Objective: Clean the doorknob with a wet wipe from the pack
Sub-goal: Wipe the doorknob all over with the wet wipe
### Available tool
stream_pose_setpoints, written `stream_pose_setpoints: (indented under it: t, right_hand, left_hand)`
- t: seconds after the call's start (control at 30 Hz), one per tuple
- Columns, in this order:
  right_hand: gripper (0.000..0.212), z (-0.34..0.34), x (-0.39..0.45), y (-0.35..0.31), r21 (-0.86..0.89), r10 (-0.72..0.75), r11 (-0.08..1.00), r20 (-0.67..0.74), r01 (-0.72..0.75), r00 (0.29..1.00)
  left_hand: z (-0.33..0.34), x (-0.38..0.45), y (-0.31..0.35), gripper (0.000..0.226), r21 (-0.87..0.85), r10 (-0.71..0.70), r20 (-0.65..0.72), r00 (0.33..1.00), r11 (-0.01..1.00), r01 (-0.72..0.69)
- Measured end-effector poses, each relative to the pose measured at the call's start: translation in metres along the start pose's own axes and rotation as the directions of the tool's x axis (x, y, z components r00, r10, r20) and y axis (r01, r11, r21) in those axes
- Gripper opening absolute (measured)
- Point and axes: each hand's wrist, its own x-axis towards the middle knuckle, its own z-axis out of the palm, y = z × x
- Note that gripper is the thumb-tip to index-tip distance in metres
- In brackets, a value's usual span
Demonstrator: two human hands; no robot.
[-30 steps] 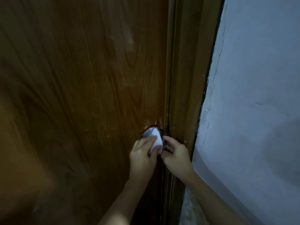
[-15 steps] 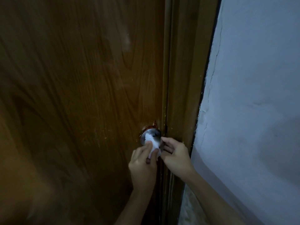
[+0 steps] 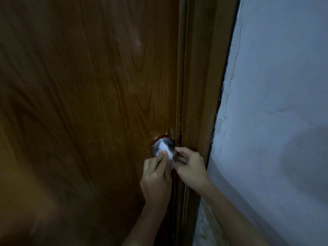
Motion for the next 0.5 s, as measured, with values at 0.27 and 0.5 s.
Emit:
stream_pose_setpoints:
  t: [0.27,0.5]
  right_hand:
    - [0.034,0.001,0.0,0.0,-0.012,0.003,1.0,-0.051,-0.004,0.999]
    - [0.025,0.003,-0.001,0.003,-0.109,-0.052,0.993,-0.097,0.041,0.994]
  left_hand:
    - [-0.001,-0.001,0.004,0.034,-0.167,-0.227,-0.008,0.974,0.961,0.222]
    - [-0.003,-0.005,0.017,0.035,-0.526,-0.62,0.116,0.776,0.624,0.578]
